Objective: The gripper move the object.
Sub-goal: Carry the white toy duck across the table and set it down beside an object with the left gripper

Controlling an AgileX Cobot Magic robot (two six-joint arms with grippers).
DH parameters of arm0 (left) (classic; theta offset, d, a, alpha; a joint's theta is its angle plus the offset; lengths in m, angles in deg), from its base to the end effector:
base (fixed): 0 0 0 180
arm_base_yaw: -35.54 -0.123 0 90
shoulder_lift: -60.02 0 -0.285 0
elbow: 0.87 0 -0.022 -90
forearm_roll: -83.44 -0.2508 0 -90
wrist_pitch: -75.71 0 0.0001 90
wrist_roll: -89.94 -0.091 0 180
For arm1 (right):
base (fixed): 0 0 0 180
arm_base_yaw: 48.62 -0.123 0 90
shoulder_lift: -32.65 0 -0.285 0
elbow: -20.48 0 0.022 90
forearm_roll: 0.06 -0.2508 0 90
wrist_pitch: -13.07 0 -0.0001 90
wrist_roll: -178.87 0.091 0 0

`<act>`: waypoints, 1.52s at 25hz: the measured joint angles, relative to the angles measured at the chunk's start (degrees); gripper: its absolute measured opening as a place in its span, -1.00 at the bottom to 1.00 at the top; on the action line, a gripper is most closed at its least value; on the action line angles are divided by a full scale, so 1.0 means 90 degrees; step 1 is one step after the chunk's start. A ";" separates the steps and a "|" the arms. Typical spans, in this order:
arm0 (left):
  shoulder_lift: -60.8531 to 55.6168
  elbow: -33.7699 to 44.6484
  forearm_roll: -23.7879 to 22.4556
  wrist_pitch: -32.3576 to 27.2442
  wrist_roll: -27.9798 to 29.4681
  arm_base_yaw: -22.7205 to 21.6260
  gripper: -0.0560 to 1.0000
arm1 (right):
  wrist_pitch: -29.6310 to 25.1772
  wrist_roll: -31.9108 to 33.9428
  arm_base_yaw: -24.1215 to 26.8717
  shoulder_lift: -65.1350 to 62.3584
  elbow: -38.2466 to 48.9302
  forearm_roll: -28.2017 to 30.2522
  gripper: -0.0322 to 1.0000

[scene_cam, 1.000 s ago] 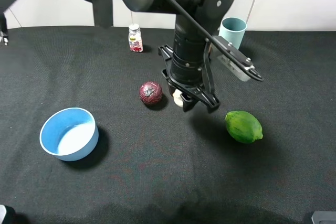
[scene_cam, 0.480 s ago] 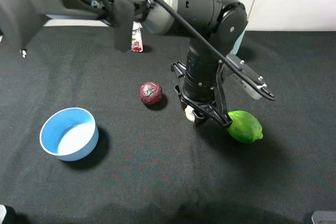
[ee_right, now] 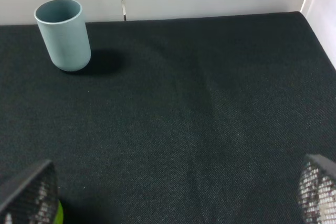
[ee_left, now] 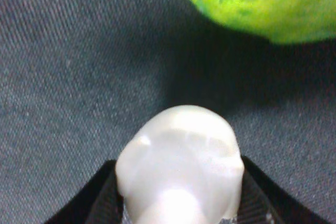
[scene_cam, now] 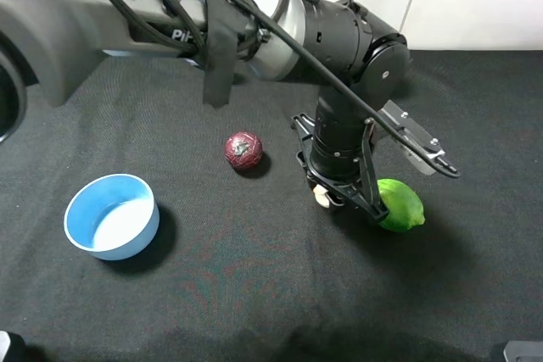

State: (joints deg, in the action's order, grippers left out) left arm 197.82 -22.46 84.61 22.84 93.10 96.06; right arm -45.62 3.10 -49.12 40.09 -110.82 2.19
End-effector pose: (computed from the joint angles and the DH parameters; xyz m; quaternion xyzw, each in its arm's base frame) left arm 0.2266 -0.4038 0.1341 0.4730 0.8759 -0.0576 0.0762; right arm -0.0041 -0.0031 0.2797 0.0279 0.8420 0.0026 0.5388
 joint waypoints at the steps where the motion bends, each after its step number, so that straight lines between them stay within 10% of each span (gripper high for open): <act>1: 0.0000 0.0000 0.0000 0.0043 0.0025 0.0008 0.07 | 0.0000 0.0000 0.0000 0.0000 0.0000 0.0000 0.41; 31: 0.0454 0.0012 -0.0012 0.0498 0.0374 0.0027 0.07 | 0.0000 0.0000 0.0000 0.0000 0.0000 0.0000 0.41; 38: 0.0485 0.0012 -0.0007 0.0521 0.0380 0.0027 0.41 | 0.0000 0.0000 0.0000 0.0000 0.0000 0.0006 0.41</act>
State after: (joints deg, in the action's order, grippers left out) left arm 202.18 -22.35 84.55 27.53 96.52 96.31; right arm -45.62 3.10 -49.12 40.09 -110.82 2.24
